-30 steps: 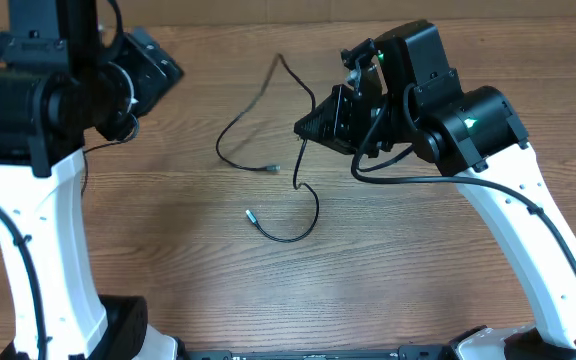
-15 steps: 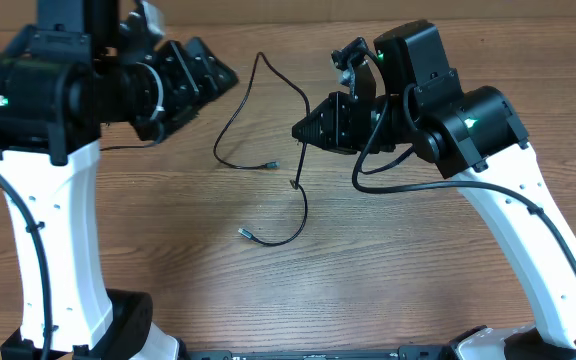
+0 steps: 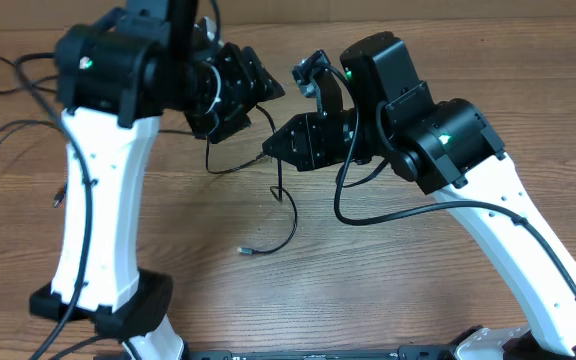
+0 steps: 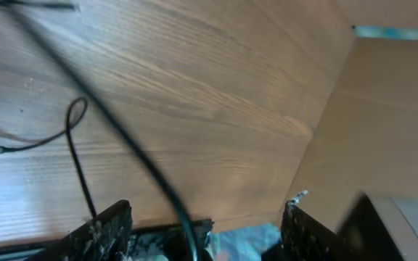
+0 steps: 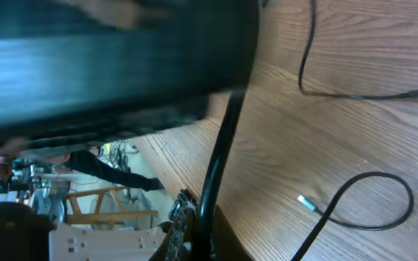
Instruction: Untangle cables
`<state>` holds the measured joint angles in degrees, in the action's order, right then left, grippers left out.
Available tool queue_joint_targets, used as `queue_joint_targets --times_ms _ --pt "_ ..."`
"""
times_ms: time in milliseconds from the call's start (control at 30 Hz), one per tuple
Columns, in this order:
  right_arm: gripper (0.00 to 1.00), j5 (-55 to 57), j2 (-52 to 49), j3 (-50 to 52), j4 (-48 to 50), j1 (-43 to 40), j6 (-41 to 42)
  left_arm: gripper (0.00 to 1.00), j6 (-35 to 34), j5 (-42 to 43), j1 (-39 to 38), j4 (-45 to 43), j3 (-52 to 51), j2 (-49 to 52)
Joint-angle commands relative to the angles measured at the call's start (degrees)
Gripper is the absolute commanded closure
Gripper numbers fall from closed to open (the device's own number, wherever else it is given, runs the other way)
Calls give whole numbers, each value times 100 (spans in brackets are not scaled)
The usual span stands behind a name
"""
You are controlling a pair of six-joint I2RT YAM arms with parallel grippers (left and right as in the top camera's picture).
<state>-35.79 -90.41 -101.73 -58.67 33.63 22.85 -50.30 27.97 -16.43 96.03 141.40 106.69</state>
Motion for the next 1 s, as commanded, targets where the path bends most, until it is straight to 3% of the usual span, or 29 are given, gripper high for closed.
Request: queue_joint_targets --times_ms 0,133,300,433,733,833,967 --pt "96 -33 -15 11 31 -2 -81 34 -116 391 -22 -9 11 138" --pt "96 -35 -15 11 98 -2 -57 37 -116 444 -22 -9 11 177" --pt "96 -33 -15 11 179 -2 -42 55 -116 452 -22 2 11 177" --pt "96 -28 -15 11 205 -4 -42 57 -116 527 -22 74 11 177" --pt "96 -17 -15 11 319 -4 -39 74 -94 763 -22 76 11 177" --pt "96 120 -15 11 308 -4 -37 93 -92 761 -22 76 11 177" --pt "96 232 -13 11 280 -11 -39 96 83 748 -22 76 11 177"
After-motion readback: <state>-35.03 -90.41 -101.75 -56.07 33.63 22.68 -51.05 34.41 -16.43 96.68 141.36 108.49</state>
